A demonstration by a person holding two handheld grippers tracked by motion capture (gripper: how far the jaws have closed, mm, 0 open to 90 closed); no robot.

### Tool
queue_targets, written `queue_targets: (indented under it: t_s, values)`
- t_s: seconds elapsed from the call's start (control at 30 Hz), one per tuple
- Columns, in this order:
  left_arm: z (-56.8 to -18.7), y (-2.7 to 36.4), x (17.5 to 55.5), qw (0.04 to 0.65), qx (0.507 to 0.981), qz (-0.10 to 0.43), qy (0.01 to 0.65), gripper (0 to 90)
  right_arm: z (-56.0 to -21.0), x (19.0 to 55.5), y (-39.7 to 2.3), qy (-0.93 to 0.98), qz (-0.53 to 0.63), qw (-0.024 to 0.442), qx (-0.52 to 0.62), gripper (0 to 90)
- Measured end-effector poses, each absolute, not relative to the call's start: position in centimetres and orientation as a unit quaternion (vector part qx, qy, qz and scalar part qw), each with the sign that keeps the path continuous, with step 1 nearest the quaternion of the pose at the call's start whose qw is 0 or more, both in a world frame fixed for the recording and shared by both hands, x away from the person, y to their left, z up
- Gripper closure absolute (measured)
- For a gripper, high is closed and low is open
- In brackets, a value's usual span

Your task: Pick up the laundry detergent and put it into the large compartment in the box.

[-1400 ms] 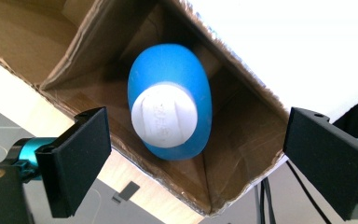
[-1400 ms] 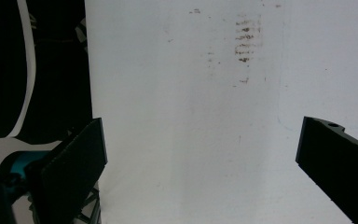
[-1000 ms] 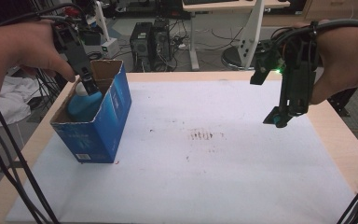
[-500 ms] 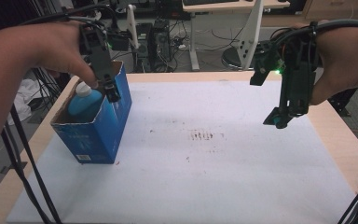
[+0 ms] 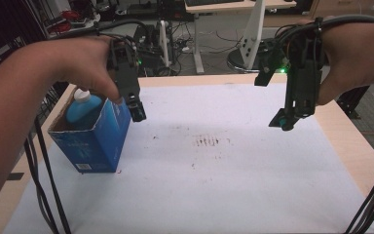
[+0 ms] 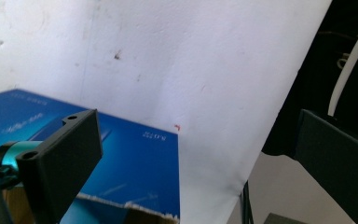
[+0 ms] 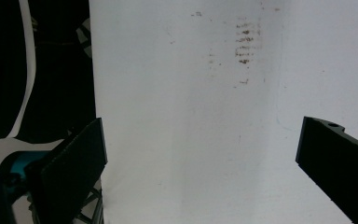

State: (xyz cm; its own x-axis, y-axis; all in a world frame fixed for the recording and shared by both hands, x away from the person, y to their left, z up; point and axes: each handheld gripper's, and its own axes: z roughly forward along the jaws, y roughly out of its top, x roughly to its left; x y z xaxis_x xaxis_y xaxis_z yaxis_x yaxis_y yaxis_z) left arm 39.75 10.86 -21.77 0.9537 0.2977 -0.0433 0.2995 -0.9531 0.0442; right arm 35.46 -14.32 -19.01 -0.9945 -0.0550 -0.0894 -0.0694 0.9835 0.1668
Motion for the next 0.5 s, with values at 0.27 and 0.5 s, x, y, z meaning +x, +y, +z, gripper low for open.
queue_targets:
  t_s: [0.27,0.5]
  values:
    - [-22.7,10.3,40.4,0.028,0.990,-0.029,0.136,1.6,-19.0,35.7,-14.2,0.995,0.081,0.044,-0.030,0.8]
    - [-23.0,10.2,40.9,0.025,0.990,-0.034,0.132,1.7,-19.0,35.9,-14.3,0.996,0.078,0.043,-0.025,0.8]
